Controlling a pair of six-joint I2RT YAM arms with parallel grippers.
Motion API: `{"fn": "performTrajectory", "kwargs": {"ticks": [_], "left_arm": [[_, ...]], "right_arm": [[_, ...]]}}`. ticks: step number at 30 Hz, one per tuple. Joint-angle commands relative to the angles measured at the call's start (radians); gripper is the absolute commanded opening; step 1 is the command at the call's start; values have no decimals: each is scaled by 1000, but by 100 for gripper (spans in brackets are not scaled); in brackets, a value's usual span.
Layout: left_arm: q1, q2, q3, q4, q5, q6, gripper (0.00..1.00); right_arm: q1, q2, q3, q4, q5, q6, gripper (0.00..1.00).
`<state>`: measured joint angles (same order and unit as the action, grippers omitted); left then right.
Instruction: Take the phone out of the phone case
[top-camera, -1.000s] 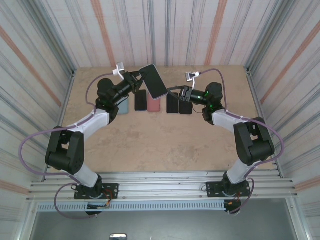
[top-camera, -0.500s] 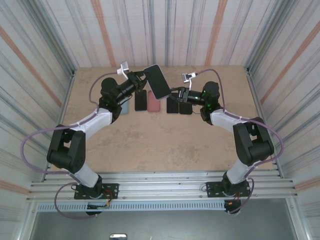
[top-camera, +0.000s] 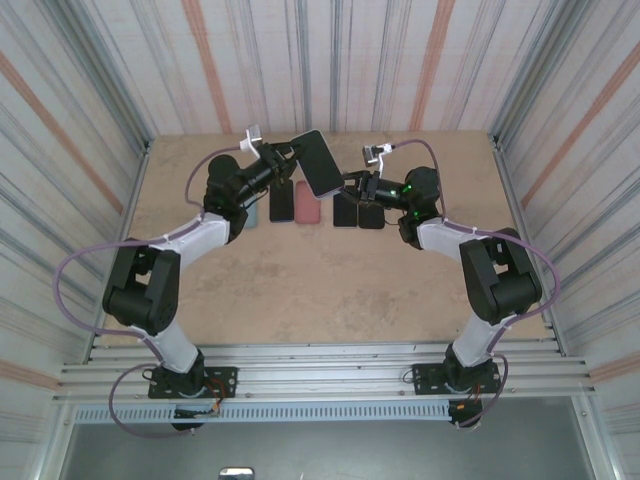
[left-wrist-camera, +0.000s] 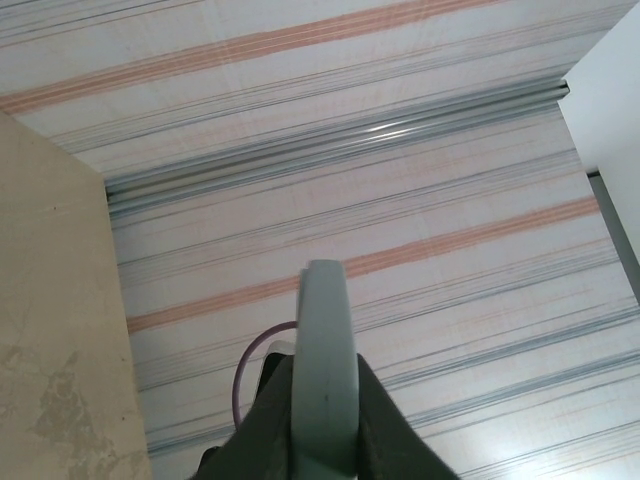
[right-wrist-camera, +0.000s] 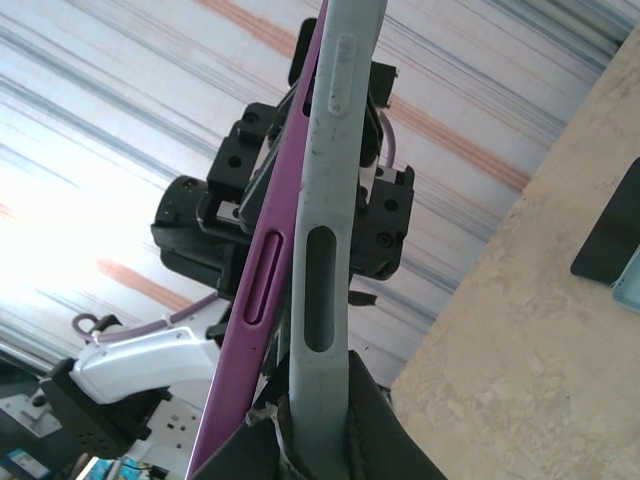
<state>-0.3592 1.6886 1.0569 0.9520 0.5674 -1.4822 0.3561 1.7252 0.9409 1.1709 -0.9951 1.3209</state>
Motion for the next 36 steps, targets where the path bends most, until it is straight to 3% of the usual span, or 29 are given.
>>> {"fn": "performTrajectory", "kwargs": {"ticks": [1, 10, 14, 17, 25, 31, 36], "left_arm": [[8, 24, 31, 28, 17, -18, 21], [14, 33, 43, -3, 36, -13, 48], [20, -3, 33, -120, 31, 34, 67], [21, -46, 2, -193, 16, 67, 75], [-44, -172, -108, -242, -57, 55, 76], [-137, -277, -187, -276, -166, 31, 69], [-182, -292, -159, -285, -189, 25, 65]], "right_arm": [[11, 4, 4, 96, -1, 63, 4], [0, 51, -20, 209, 62, 161, 2], [-9, 55, -19, 222, 95, 152, 2], [-17, 59, -22, 226, 135, 124, 2], [-18, 83, -17, 232, 283, 50, 2], [-7, 97, -22, 230, 394, -2, 2], [10, 107, -19, 224, 426, -32, 2]]}}
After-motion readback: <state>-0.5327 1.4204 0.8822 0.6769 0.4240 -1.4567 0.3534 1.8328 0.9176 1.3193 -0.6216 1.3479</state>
